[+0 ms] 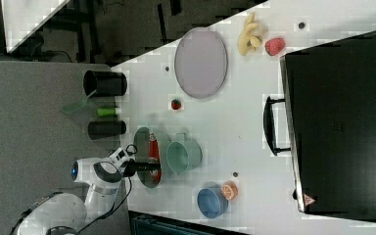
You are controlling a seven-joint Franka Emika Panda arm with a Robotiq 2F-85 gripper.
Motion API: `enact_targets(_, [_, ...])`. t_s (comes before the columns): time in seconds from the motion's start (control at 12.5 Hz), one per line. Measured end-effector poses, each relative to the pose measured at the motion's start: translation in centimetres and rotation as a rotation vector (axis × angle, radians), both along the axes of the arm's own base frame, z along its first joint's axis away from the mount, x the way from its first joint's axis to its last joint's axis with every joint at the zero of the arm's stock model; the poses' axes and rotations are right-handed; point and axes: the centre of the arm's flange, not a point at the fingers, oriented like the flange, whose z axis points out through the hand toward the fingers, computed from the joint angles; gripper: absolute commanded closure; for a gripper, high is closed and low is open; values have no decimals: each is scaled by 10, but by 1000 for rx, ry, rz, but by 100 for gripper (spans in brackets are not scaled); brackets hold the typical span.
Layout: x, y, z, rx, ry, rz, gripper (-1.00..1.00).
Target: Pick ketchup from strainer and place it on the table
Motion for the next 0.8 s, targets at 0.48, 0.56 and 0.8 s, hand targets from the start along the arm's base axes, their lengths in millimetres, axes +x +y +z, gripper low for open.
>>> enact_targets(0.48, [-6, 12, 70, 3, 86, -136, -21])
enact_targets(0.56, [-4, 17, 100, 11, 63, -144, -21])
enact_targets(0.8, [12, 28, 196, 32, -44, -165, -21])
